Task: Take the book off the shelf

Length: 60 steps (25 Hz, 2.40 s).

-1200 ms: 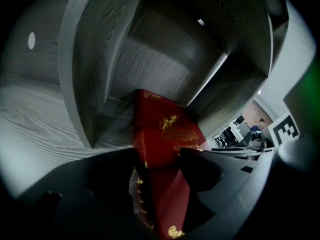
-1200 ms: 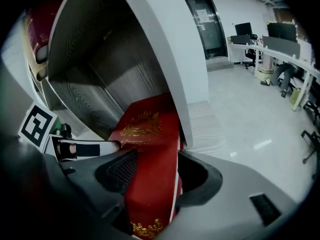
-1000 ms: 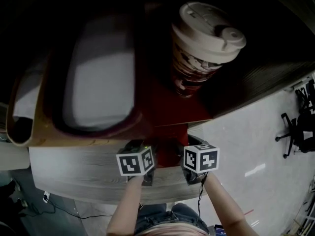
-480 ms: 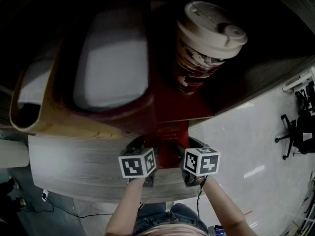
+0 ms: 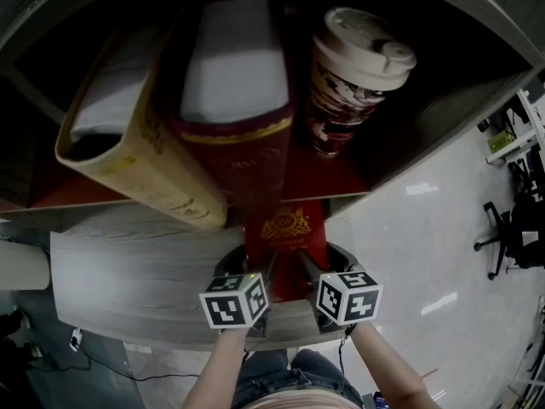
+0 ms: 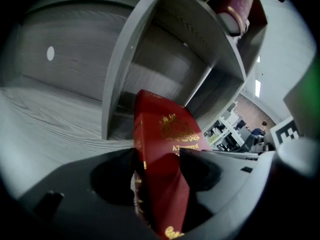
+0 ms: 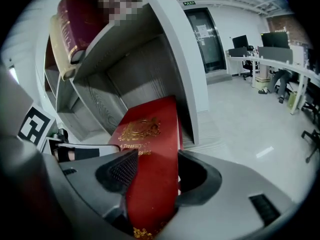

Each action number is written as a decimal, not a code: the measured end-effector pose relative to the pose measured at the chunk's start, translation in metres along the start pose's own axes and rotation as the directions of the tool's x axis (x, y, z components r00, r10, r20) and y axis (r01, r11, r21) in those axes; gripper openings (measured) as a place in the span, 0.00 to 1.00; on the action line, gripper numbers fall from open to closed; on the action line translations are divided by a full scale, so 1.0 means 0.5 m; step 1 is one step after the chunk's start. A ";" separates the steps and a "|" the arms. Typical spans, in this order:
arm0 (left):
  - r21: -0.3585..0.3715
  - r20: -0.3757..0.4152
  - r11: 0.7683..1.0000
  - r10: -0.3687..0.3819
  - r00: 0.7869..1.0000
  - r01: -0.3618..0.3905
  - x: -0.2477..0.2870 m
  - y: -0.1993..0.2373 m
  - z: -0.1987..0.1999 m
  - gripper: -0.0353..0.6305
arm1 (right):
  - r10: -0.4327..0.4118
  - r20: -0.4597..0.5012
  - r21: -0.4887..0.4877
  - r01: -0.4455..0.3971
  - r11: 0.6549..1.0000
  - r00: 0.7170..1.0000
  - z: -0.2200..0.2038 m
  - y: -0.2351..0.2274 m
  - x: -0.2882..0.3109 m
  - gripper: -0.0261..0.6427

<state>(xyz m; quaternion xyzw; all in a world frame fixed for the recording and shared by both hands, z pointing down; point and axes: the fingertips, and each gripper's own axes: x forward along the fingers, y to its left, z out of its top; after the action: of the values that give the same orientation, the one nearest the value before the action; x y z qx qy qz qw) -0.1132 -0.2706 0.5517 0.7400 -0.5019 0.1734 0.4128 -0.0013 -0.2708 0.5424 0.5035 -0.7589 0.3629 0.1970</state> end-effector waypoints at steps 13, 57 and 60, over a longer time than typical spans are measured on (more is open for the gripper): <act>0.025 0.097 1.000 -0.001 0.995 -0.002 -0.089 -0.029 -0.031 0.45 | 0.010 0.105 -0.033 -0.006 0.999 0.994 -0.019 0.042 -0.082 0.41; 0.092 0.449 0.978 0.128 0.884 -0.189 -0.448 -0.205 -0.139 0.45 | 0.284 0.343 -0.225 -0.215 0.950 0.896 -0.079 0.177 -0.420 0.41; 0.086 0.470 0.976 0.140 0.872 -0.203 -0.467 -0.213 -0.140 0.45 | 0.307 0.349 -0.244 -0.231 0.942 0.885 -0.076 0.186 -0.435 0.41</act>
<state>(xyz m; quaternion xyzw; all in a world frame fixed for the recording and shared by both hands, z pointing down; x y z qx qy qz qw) -0.1098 -0.0590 0.3904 0.7382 -0.6365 0.0616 0.2150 0.0023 -0.0858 0.3901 0.4321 -0.8772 0.2053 0.0411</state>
